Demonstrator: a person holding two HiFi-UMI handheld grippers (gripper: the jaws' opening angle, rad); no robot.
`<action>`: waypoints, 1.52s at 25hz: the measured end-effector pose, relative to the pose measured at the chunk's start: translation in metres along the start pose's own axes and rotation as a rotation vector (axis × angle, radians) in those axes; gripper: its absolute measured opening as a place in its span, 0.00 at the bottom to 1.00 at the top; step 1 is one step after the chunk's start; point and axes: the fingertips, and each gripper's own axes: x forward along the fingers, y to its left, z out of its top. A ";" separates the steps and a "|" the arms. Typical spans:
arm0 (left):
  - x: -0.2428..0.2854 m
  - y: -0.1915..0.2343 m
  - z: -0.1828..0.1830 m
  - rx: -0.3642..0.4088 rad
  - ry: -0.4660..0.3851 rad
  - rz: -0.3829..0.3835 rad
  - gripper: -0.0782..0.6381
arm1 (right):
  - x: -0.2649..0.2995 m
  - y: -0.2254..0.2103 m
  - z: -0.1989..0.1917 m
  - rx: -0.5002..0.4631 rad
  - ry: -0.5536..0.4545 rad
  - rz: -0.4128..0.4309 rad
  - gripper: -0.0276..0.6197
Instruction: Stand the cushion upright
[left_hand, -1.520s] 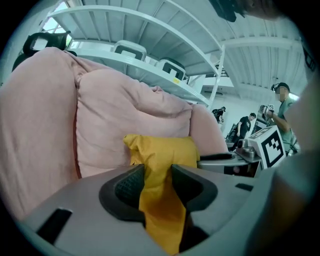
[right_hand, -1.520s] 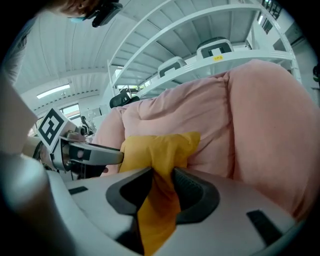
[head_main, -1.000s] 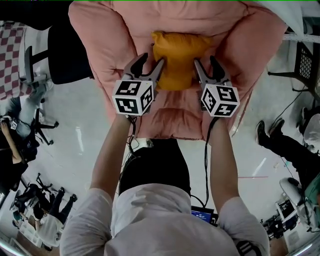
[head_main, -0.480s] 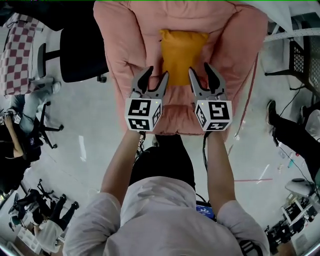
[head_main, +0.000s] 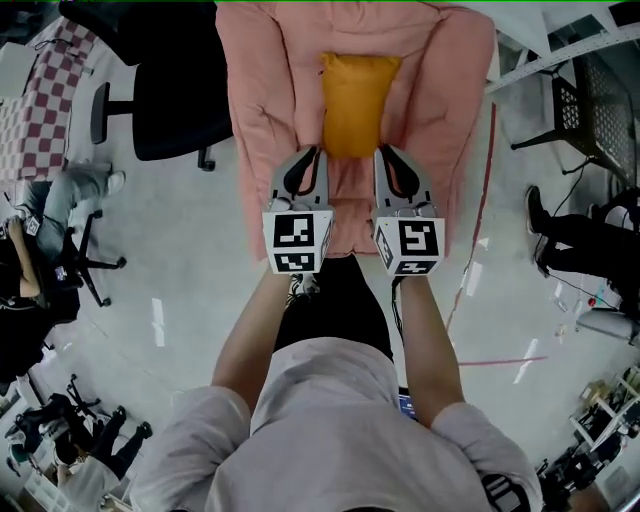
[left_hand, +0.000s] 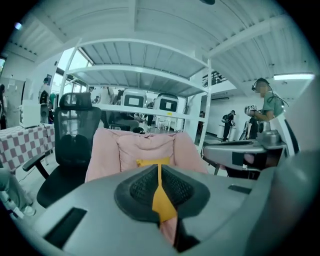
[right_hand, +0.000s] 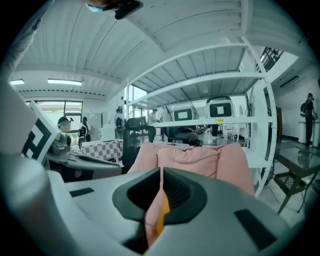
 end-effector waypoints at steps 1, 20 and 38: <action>-0.011 -0.002 0.002 0.008 -0.008 0.004 0.15 | -0.010 0.006 0.002 -0.008 0.000 -0.002 0.08; -0.205 -0.065 0.038 -0.004 -0.135 -0.007 0.13 | -0.201 0.093 0.054 -0.064 -0.069 -0.078 0.05; -0.297 -0.187 0.064 0.020 -0.236 -0.028 0.13 | -0.335 0.080 0.099 -0.142 -0.190 0.012 0.05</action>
